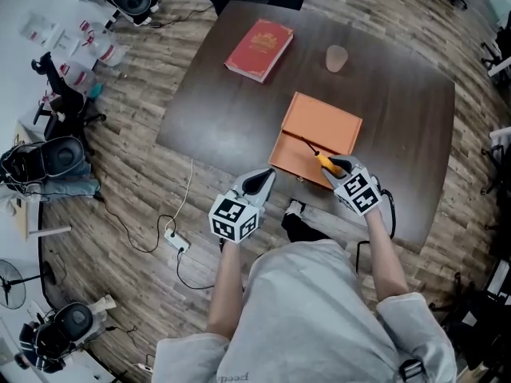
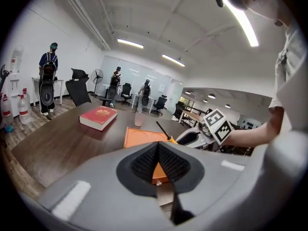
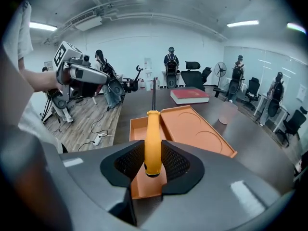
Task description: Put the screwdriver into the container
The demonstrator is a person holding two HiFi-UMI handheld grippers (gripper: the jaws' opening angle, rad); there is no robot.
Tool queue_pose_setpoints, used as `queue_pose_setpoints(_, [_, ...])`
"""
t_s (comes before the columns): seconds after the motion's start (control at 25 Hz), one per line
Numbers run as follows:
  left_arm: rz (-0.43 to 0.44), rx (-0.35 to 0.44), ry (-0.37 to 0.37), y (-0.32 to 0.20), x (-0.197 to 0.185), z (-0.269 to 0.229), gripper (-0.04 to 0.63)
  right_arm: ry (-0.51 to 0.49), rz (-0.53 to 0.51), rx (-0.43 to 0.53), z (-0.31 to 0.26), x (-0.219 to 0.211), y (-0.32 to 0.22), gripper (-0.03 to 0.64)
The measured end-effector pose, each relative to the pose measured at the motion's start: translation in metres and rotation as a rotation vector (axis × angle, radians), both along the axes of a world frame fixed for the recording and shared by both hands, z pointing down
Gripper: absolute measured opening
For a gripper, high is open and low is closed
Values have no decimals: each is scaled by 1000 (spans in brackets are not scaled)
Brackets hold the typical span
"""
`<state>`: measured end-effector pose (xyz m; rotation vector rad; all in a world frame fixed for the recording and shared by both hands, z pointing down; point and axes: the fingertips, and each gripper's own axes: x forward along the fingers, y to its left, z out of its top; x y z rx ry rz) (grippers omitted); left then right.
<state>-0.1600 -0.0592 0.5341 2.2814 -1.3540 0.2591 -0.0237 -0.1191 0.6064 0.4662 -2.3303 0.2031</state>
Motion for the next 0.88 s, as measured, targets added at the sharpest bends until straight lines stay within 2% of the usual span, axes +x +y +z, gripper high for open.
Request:
queue_pose_setpoints(0.24, [25,-12,-5,-24,-5,10,54,97,-73,34,16,-8,-6,109])
queue_pose_setpoints(0.48, [57,-31,-13,-43,-8,23,54,168,-127,27,43,-11,-3,109])
queue_pose_setpoints(0.88, [58,-45,0,-53,-15,37,54,238,-152,48,59,-11,-8,109])
